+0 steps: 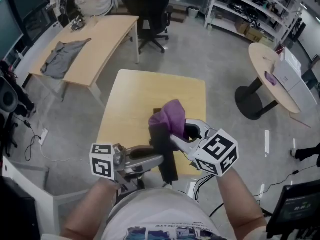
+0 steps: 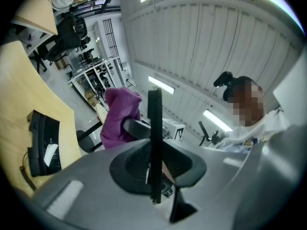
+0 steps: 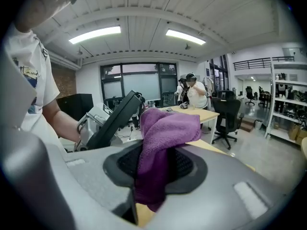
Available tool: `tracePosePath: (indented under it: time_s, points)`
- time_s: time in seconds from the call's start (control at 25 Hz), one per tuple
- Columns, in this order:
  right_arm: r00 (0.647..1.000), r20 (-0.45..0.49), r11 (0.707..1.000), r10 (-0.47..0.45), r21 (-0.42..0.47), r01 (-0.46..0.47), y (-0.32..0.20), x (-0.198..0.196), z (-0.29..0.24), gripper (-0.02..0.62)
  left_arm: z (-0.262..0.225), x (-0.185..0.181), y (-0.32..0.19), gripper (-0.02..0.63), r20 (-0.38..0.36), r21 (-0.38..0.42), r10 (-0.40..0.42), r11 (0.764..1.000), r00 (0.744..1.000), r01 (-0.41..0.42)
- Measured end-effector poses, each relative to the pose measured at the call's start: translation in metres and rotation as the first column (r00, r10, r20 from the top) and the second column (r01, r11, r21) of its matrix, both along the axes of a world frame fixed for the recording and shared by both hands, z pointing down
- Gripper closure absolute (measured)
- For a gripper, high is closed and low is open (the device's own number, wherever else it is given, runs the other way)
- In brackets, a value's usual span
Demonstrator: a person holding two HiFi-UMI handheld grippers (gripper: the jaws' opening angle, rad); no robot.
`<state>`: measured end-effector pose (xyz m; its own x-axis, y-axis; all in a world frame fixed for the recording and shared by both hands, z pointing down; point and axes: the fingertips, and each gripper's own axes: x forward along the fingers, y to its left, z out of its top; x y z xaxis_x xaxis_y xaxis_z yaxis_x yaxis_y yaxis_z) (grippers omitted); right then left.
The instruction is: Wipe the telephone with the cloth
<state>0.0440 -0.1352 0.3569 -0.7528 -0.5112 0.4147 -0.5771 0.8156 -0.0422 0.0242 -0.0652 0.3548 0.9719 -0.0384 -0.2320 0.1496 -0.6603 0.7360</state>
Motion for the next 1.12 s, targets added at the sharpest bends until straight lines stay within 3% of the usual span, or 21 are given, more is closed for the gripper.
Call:
tracePosePath:
  time_s: [0.2, 0.64, 0.92, 1.12]
  points:
    - [0.996, -0.017, 0.996, -0.085, 0.002, 0.085, 0.012, -0.02, 0.003, 0.479, -0.001, -0.004, 0.002, 0.525, -0.007, -0.008, -0.013, 1.0, 1.0, 0.013]
    - [0.986, -0.078, 0.989, -0.146, -0.03, 0.145, 0.041, -0.02, 0.031, 0.479, 0.0, -0.028, -0.017, 0.525, -0.024, -0.026, -0.083, 0.996, 0.996, 0.083]
    - [0.983, -0.115, 0.988, -0.146, -0.076, 0.138, 0.059, -0.01, 0.055, 0.479, -0.002, -0.039, -0.029, 0.525, -0.024, -0.029, -0.108, 0.994, 0.994, 0.107]
    - [0.991, -0.108, 0.995, -0.076, -0.066, 0.069, 0.054, 0.001, 0.047, 0.479, 0.004, -0.041, -0.035, 0.525, -0.011, -0.021, -0.095, 0.995, 0.995, 0.095]
